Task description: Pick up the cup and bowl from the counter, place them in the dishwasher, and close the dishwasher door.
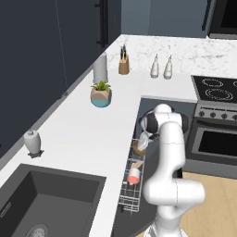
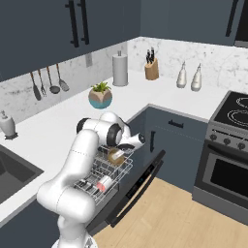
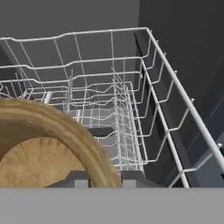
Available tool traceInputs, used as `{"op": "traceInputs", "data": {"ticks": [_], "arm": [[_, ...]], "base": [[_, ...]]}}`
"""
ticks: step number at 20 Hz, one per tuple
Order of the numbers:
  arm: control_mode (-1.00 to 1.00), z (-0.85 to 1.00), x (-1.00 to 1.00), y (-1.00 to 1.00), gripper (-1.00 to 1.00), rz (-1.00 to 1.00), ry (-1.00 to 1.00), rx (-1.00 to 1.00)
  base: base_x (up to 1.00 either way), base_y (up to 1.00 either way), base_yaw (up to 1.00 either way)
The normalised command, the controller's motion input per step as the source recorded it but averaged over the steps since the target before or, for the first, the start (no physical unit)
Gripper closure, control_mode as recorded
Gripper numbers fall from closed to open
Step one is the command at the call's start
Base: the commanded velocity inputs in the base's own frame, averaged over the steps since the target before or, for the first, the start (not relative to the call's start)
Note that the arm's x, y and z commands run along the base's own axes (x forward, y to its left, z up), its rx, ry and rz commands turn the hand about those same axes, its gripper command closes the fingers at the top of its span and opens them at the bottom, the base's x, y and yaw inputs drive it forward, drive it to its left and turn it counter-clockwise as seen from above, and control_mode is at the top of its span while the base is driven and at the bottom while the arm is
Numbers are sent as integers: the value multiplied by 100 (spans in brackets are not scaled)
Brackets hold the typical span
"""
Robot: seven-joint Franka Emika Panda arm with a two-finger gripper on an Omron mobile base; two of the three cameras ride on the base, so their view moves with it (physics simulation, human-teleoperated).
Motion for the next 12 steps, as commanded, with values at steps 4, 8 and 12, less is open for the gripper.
{"op": "traceInputs", "data": {"ticks": [4,8,12], "arm": [[-100,-59,10,5,100,1,0,0],[-100,-83,-21,-17,-100,1,-1,0],[-100,-40,-5,-28,-100,0,0,0]], "base": [[0,0,0],[0,0,0],[0,0,0]]}}
